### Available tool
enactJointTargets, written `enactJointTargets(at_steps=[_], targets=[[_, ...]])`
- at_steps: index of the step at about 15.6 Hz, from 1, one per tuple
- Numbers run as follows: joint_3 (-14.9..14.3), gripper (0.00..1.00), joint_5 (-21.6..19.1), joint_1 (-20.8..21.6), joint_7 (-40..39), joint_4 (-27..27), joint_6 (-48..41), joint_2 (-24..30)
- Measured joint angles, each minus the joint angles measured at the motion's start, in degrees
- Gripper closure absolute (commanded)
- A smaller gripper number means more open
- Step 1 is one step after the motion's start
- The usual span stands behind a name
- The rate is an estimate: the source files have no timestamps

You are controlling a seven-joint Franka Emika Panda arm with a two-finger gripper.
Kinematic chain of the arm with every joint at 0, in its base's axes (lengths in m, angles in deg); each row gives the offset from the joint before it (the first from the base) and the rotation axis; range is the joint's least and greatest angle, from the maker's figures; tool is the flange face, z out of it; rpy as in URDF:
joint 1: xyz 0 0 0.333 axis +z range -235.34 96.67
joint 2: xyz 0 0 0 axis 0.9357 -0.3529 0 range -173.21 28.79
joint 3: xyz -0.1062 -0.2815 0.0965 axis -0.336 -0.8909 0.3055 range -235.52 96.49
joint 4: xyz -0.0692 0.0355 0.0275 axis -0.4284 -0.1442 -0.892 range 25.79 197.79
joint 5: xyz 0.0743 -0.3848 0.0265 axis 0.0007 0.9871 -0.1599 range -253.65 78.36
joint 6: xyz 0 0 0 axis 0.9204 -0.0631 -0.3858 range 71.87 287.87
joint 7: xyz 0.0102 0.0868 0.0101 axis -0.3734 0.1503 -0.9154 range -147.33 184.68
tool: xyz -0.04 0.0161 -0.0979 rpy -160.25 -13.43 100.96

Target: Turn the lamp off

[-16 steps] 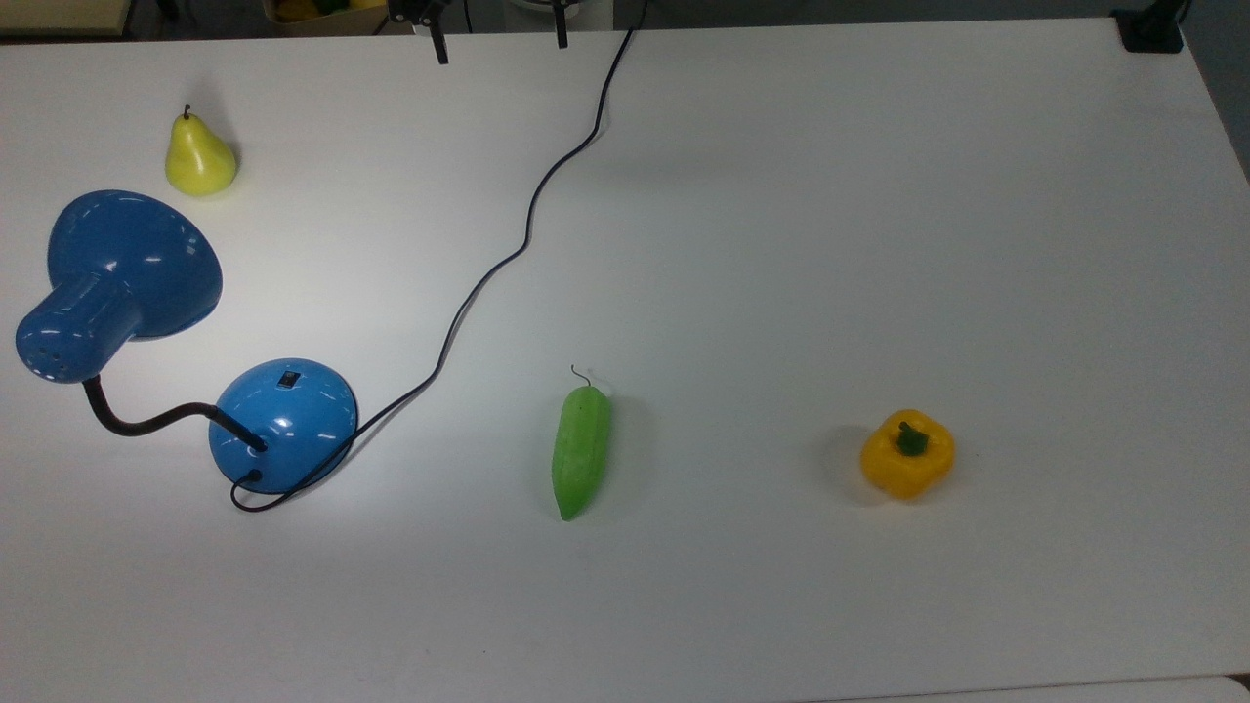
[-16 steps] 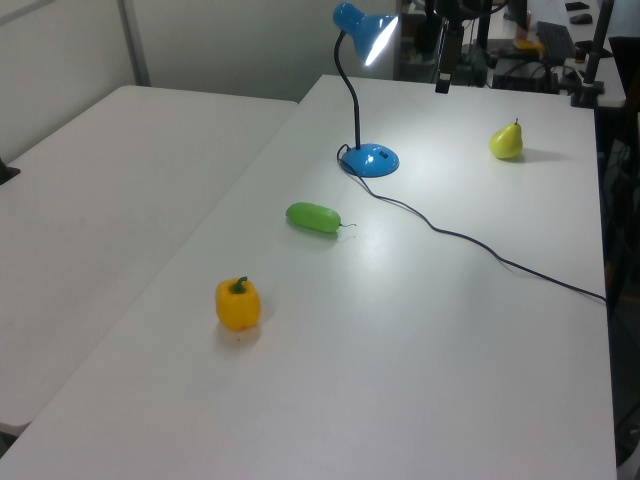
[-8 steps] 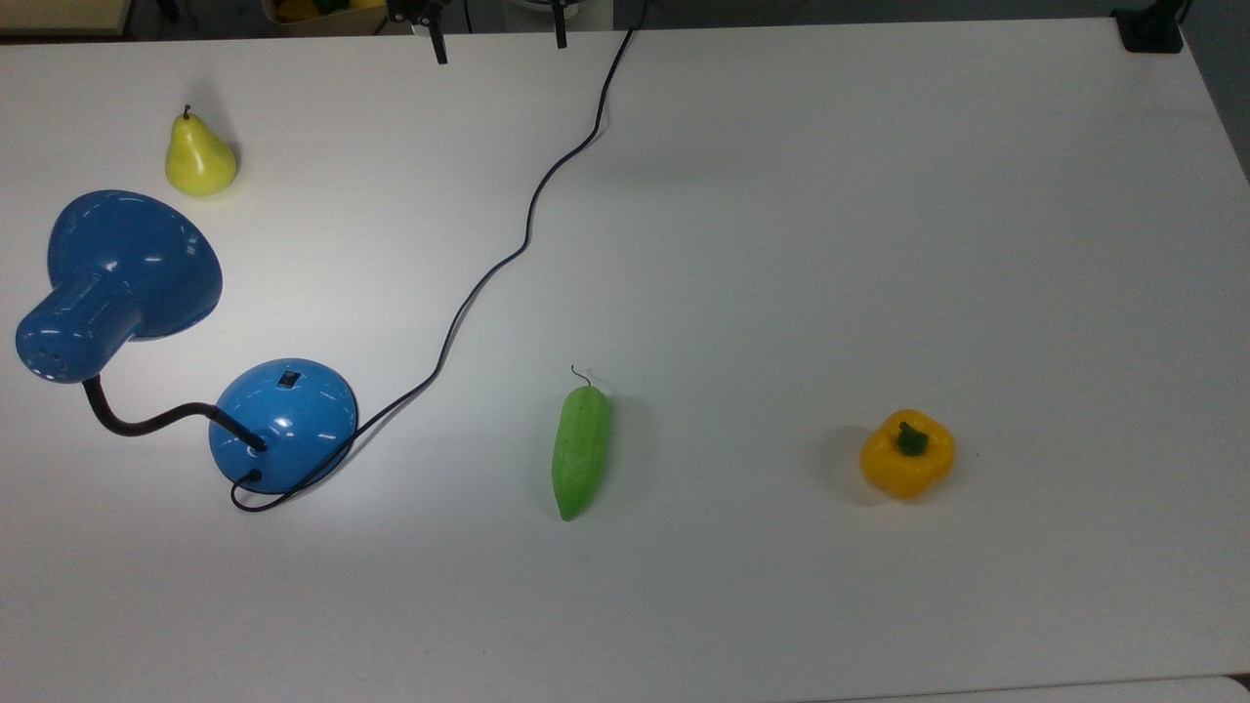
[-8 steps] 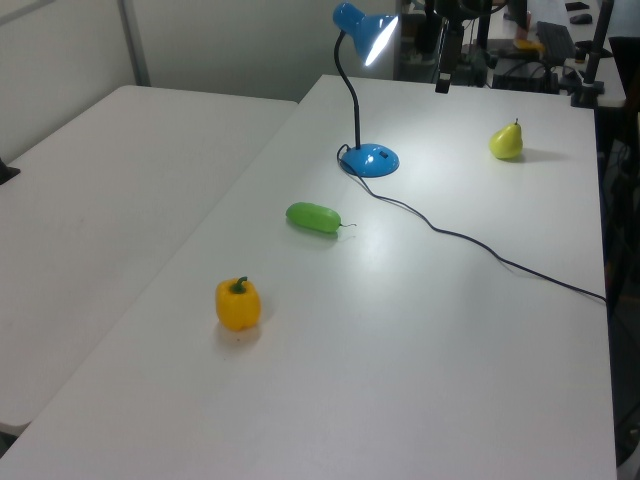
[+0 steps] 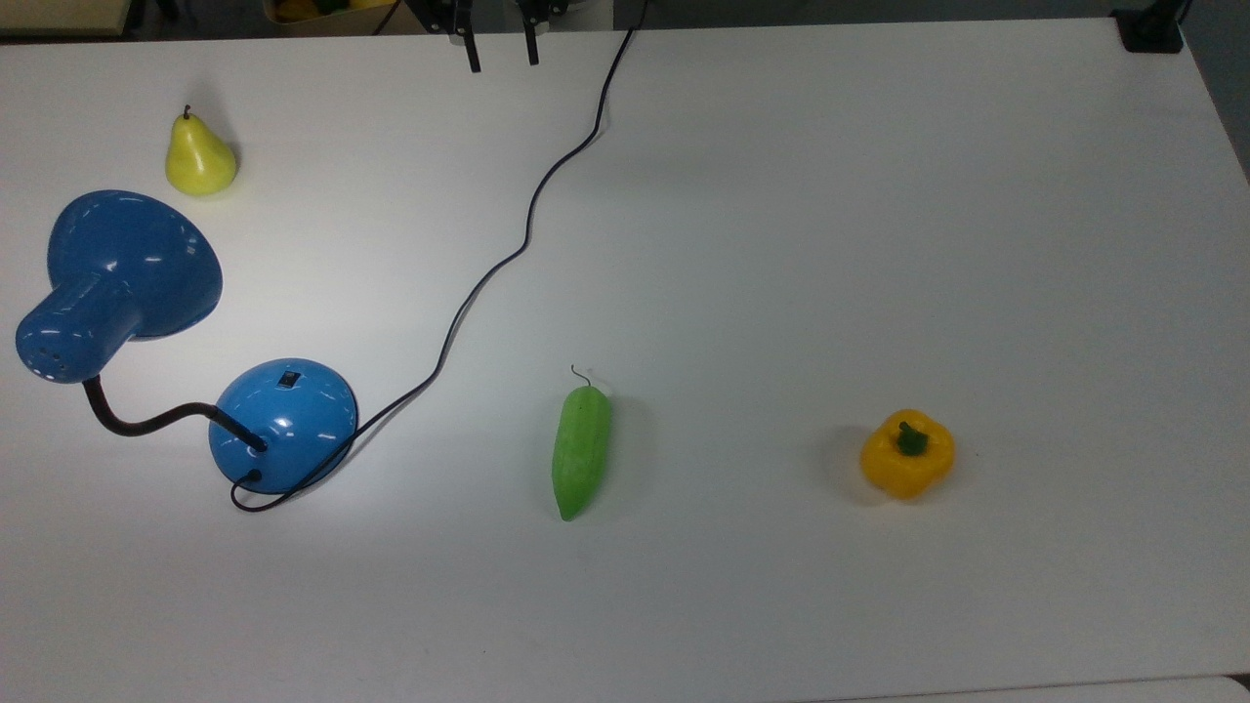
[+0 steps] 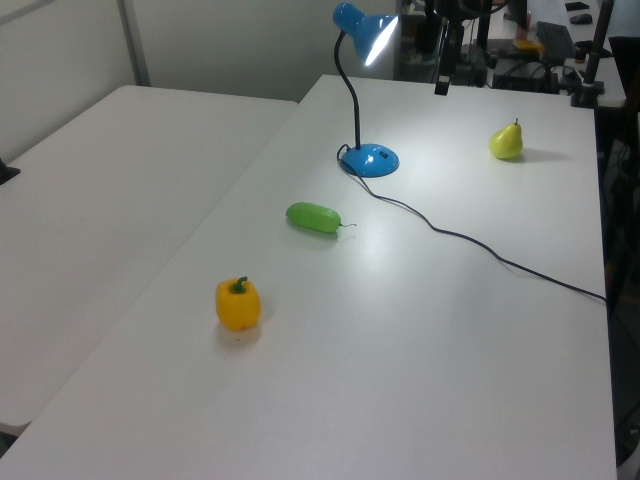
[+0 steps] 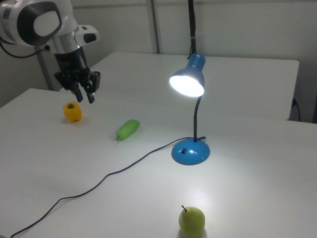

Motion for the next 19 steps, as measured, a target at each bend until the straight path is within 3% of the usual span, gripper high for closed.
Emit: enactJointTargets(at_steps=[1, 19], targets=[[0.00, 1.00, -0.03, 0.00, -0.02, -0.01, 0.00, 0.00], [-0.03, 1.00, -2.18, -0.47, -0.06, -0.01, 0.01, 0.00]])
